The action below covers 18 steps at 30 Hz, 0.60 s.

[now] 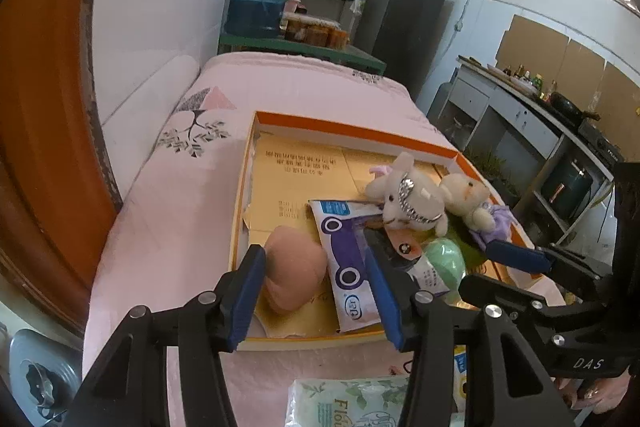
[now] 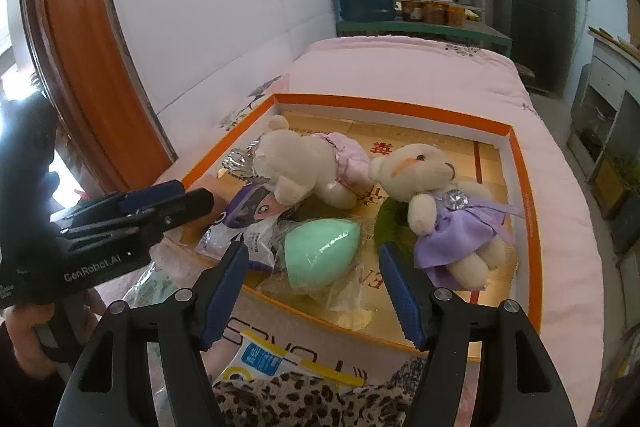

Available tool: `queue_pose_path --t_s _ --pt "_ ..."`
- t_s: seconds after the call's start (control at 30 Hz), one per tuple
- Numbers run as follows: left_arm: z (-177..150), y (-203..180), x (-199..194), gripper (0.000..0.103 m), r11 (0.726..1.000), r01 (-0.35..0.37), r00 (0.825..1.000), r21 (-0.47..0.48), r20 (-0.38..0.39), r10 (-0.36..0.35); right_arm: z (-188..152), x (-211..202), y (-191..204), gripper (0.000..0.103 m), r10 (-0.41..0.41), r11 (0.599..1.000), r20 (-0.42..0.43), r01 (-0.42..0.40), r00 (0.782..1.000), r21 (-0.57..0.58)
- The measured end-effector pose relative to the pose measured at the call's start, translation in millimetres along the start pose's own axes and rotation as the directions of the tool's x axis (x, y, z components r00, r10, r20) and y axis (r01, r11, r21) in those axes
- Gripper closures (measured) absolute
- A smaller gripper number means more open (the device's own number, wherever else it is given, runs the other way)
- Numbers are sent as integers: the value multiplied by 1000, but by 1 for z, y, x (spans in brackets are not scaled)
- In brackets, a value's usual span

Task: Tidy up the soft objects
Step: 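Open both tools to release the two sponges into the box, then move both tools back toward the tissue packs and leopard scrunchie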

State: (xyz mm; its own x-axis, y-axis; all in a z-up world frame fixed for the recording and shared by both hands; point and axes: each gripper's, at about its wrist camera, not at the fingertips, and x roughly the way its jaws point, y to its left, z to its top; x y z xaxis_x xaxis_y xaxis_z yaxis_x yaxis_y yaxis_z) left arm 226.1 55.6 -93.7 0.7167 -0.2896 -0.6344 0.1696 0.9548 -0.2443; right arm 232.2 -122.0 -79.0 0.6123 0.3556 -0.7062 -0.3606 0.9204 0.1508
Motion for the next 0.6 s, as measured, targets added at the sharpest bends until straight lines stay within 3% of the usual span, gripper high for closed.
queue_pose_path --t_s 0.6 --pt "5 -17 -41 51 999 4 997 38 79 -7 -7 -26 4 34 2 1000 31 -2 1000 15"
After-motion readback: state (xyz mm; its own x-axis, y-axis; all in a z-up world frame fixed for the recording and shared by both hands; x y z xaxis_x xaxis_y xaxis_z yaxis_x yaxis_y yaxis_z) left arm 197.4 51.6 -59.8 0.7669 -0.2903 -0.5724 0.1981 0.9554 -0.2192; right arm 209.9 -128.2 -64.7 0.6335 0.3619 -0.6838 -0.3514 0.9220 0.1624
